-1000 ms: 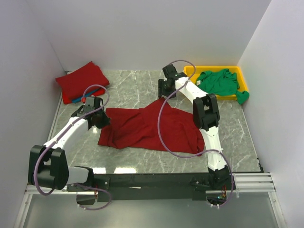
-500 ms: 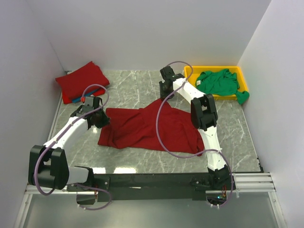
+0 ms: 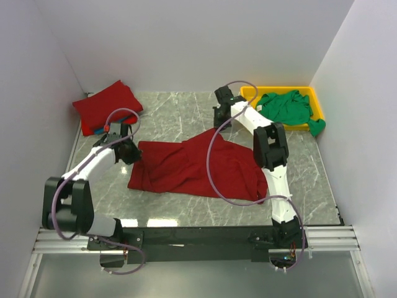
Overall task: Fold and stack the t-shirts
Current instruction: Flatten the tshirt out
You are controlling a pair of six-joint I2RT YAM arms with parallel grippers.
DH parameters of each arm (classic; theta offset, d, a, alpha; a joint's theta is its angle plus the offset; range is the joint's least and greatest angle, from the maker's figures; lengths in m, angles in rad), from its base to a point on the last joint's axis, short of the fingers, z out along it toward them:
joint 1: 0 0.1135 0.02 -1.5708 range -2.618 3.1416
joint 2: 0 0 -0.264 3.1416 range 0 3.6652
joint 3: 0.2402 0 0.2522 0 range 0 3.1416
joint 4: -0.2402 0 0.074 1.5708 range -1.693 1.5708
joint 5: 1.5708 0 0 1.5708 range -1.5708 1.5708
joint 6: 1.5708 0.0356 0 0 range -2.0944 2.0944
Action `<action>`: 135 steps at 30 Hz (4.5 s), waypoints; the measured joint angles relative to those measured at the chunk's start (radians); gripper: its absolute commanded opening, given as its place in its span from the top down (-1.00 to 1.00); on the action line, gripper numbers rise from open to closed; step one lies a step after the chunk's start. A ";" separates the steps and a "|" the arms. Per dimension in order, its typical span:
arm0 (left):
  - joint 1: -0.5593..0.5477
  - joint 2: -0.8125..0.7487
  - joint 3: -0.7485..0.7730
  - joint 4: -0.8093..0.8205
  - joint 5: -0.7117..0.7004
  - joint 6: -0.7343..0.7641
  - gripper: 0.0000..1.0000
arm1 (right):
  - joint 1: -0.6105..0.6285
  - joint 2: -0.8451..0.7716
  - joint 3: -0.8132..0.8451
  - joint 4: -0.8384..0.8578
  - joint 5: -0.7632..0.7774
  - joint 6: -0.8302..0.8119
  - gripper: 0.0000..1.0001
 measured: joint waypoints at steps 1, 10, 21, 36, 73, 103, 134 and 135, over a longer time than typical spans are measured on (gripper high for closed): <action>0.006 0.026 0.019 0.005 0.002 0.000 0.99 | -0.013 -0.020 -0.014 -0.003 -0.006 0.006 1.00; 0.058 0.304 0.381 0.029 0.022 0.029 0.99 | -0.166 -0.246 0.015 -0.048 -0.050 0.024 1.00; 0.191 0.452 0.959 -0.005 0.086 0.040 0.99 | -0.214 -0.510 0.177 -0.047 -0.058 0.037 1.00; 0.221 -0.229 0.714 -0.008 0.095 0.032 0.99 | -0.212 -1.266 -0.029 0.141 0.005 -0.021 1.00; 0.222 -0.351 0.522 -0.124 0.151 0.113 0.99 | -0.212 -1.091 -0.203 0.216 -0.047 -0.069 1.00; 0.222 -0.777 0.885 -0.145 0.021 0.216 0.99 | -0.212 -1.415 0.303 0.237 -0.130 -0.097 1.00; 0.213 0.263 0.452 0.312 0.104 0.280 -0.78 | -0.212 -0.130 0.287 0.270 0.018 -0.137 -0.77; 0.208 0.274 0.473 0.296 0.100 0.283 -0.79 | -0.211 -0.136 0.246 0.256 0.018 -0.132 -0.78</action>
